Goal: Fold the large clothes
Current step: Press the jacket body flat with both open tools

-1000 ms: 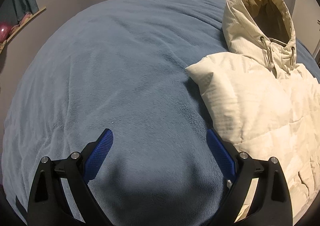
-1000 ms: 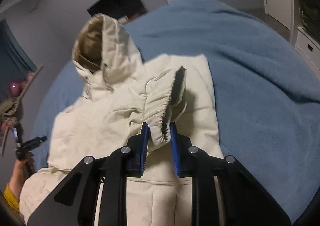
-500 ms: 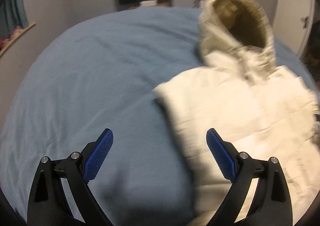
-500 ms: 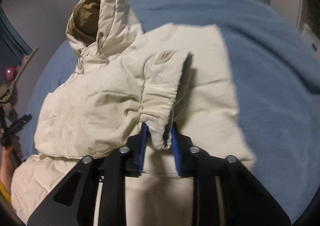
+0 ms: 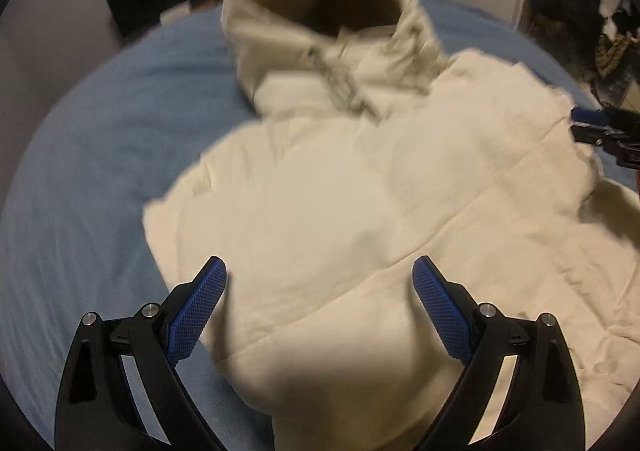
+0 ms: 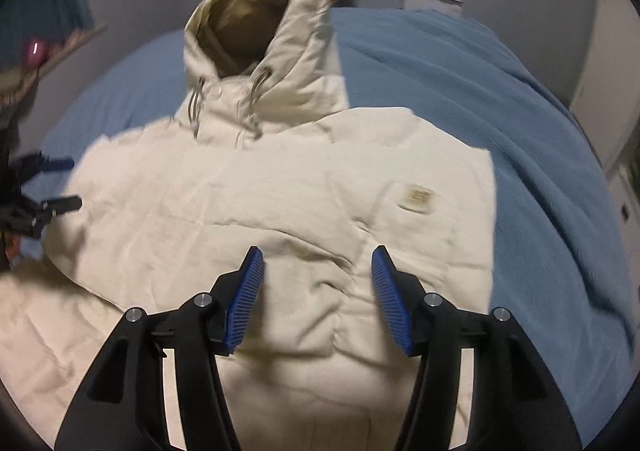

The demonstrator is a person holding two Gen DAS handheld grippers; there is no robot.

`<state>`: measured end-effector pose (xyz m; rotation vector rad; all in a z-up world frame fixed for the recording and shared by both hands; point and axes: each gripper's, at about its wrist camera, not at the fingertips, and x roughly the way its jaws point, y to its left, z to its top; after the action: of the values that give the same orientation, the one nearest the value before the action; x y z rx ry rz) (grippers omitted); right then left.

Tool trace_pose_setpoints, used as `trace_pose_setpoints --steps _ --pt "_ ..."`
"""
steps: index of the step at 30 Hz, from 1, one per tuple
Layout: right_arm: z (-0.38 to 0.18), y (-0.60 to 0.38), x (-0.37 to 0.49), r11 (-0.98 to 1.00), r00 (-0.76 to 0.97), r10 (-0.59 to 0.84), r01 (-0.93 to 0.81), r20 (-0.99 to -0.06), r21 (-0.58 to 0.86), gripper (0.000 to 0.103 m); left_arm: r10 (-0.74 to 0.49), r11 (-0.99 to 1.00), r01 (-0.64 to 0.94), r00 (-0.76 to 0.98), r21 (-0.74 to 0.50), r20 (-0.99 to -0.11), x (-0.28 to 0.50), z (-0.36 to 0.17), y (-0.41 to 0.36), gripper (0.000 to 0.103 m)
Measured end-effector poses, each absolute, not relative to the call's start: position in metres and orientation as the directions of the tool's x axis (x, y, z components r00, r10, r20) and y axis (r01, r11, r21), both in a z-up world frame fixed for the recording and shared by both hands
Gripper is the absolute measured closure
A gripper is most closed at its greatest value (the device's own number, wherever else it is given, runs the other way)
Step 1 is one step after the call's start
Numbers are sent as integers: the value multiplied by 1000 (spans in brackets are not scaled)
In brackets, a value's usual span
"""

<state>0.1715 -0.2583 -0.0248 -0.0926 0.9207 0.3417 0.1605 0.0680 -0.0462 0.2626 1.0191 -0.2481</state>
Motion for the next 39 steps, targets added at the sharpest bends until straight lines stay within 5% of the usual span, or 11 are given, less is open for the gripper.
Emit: trace_pose_setpoints --steps 8,15,29,39 --pt "-64 -261 185 942 526 209 -335 -825 25 49 -88 969 247 405 17 -910 176 -89 96 6" --pt "-35 -268 190 961 621 246 -255 -744 105 48 -70 969 245 412 36 -908 174 -91 97 6" --pt "-64 -261 216 974 603 211 -197 -769 113 43 -58 968 246 424 54 -904 168 -91 93 6" --pt "-55 -262 164 939 521 229 -342 -822 45 29 -59 968 244 425 52 -903 169 -91 94 6"
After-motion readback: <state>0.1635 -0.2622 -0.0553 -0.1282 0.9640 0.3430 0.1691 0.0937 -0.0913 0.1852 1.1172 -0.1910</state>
